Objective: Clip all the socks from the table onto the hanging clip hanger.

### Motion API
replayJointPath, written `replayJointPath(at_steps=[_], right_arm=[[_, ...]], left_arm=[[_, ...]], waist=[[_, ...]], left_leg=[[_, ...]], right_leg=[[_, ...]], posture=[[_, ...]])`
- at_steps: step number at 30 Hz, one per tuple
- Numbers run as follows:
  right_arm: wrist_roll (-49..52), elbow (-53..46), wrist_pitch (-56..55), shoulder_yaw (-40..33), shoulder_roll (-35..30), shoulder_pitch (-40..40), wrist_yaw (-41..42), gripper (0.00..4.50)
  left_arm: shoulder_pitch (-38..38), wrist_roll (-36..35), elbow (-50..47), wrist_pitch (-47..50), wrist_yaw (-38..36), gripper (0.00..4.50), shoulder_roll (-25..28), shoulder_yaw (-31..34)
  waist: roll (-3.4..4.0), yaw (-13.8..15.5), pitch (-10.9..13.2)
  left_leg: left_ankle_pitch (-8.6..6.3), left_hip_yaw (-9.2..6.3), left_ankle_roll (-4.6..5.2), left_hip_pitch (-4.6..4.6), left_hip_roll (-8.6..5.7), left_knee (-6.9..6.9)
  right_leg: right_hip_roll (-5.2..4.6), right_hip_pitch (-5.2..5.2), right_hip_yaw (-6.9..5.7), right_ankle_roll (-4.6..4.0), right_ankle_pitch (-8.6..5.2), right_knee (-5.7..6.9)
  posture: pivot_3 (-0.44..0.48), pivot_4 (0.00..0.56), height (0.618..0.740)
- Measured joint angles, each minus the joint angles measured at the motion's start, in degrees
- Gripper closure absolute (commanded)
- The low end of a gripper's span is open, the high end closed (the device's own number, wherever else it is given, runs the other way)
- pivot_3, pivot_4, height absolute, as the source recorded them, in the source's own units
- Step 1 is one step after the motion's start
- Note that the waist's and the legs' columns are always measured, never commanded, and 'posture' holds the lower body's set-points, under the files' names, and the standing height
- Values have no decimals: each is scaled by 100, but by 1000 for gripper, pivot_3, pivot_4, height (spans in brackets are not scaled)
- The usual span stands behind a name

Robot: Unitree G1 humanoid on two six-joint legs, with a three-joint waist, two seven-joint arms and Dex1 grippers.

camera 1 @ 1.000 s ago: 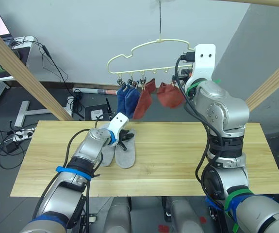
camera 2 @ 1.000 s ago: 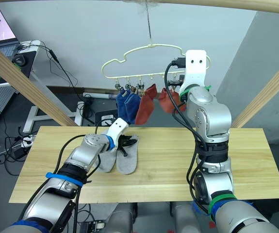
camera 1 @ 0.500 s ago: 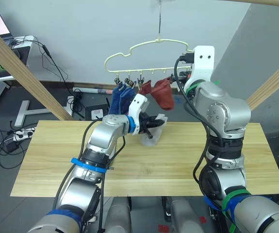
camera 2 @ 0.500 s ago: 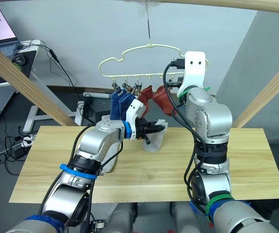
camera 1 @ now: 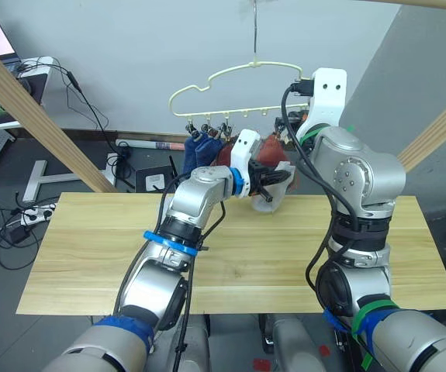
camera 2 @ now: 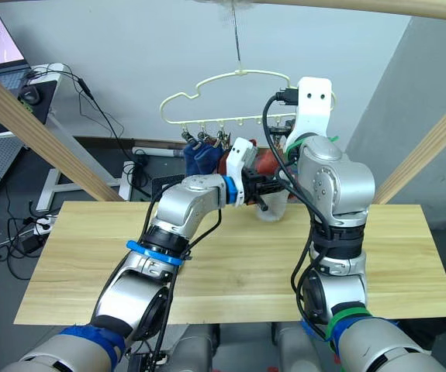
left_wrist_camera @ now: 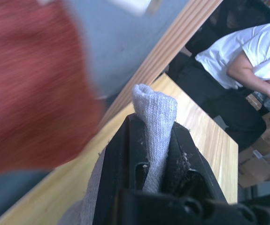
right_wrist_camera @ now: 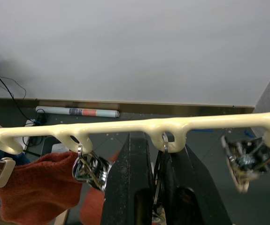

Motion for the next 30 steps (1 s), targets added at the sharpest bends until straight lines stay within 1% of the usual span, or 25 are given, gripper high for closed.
replayJointPath(at_steps=[6, 16, 22, 30], right_arm=[[0, -3, 39, -2, 6, -10, 2, 4500], [1, -74, 77, -41, 7, -10, 14, 4500], [1, -77, 91, -39, 19, -10, 15, 4500], [-1, -78, 93, -39, 35, -10, 14, 4500]], left_arm=[[-225, 24, 560, -357, 134, 3864, -131, 49], [-586, 38, 1060, -726, 266, 3864, -225, 220], [-737, 24, 1223, -773, 326, 3864, -316, 309], [-758, 20, 1284, -841, 368, 3864, -330, 434]], waist=[[0, -7, 0], [0, -10, 0], [0, -21, 0], [0, -45, 0]], left_leg=[[0, 0, 0, 0, 0, 0], [0, 0, 0, -1, -1, -1], [0, 0, 0, -1, -1, 0], [0, 0, 0, -1, -1, 0]], right_leg=[[0, 0, 0, 0, 0, 0], [0, 0, 0, 0, 0, -1], [0, 0, 0, 0, 0, -1], [0, 0, 0, 0, 0, -1]], posture=[[-16, 267, 740], [-17, 267, 740], [-20, 267, 740], [-17, 269, 740]])
